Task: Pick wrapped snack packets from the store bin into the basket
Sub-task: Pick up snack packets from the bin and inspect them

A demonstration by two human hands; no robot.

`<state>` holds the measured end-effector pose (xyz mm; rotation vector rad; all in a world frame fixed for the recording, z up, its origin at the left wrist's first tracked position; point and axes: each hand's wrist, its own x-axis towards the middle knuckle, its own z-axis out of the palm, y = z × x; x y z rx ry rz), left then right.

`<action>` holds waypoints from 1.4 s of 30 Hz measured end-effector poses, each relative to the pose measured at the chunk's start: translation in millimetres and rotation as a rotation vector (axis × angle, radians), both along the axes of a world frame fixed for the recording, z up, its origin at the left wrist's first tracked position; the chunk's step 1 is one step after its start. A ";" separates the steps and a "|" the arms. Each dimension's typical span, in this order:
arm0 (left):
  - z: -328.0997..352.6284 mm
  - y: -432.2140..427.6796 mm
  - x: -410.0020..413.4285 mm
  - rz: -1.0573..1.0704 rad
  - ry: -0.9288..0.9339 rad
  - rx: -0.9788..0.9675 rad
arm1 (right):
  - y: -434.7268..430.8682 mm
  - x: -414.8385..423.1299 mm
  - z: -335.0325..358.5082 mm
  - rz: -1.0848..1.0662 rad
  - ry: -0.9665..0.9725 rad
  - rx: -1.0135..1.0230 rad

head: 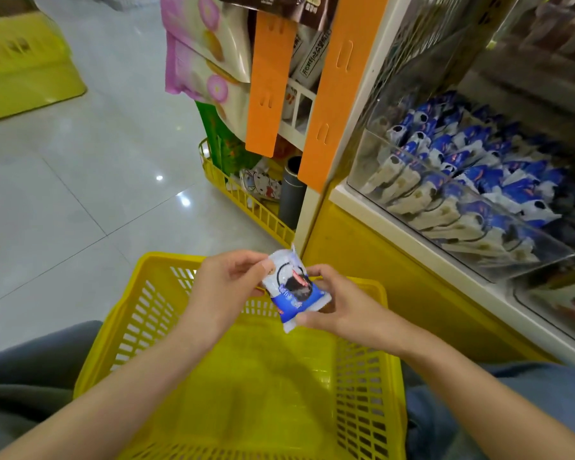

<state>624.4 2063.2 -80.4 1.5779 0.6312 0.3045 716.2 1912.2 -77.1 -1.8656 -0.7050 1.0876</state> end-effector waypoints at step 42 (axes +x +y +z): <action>7.5 -16.0 1.0 -0.092 0.039 -0.293 | 13.0 -19.5 -9.3 -0.412 0.020 0.290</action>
